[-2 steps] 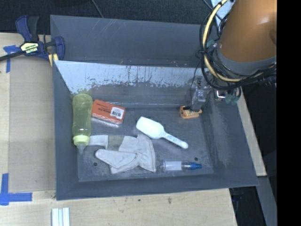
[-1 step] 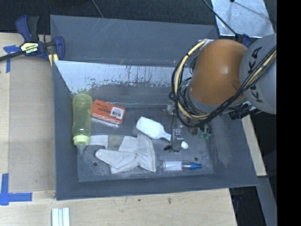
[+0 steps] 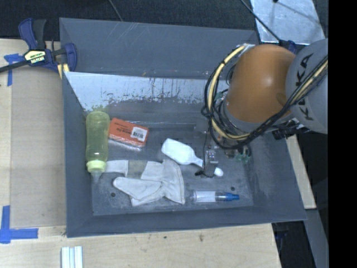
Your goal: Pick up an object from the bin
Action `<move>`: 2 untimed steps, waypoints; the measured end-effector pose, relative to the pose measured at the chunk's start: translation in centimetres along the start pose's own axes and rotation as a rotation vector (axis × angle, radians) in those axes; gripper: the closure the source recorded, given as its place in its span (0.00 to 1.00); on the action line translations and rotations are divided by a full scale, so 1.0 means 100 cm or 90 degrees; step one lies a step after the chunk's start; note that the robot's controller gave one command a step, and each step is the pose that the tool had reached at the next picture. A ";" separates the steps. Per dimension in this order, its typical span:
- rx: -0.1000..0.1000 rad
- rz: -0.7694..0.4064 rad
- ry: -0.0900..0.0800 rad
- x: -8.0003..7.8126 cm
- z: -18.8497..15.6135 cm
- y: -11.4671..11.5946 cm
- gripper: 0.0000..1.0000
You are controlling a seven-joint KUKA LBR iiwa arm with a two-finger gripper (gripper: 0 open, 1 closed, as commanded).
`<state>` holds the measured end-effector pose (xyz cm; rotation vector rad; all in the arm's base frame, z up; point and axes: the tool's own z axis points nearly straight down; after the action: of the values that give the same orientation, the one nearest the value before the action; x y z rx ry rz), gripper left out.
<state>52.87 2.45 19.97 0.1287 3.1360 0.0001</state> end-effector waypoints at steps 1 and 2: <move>0.000 -0.022 -0.006 -0.011 0.039 0.007 0.00; 0.000 -0.046 0.000 0.001 0.091 0.024 0.00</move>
Offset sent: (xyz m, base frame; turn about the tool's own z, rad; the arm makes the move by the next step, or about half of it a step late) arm -0.0005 0.0270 -0.0930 -0.0743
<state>53.01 4.87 10.84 0.0162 3.1388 -0.0005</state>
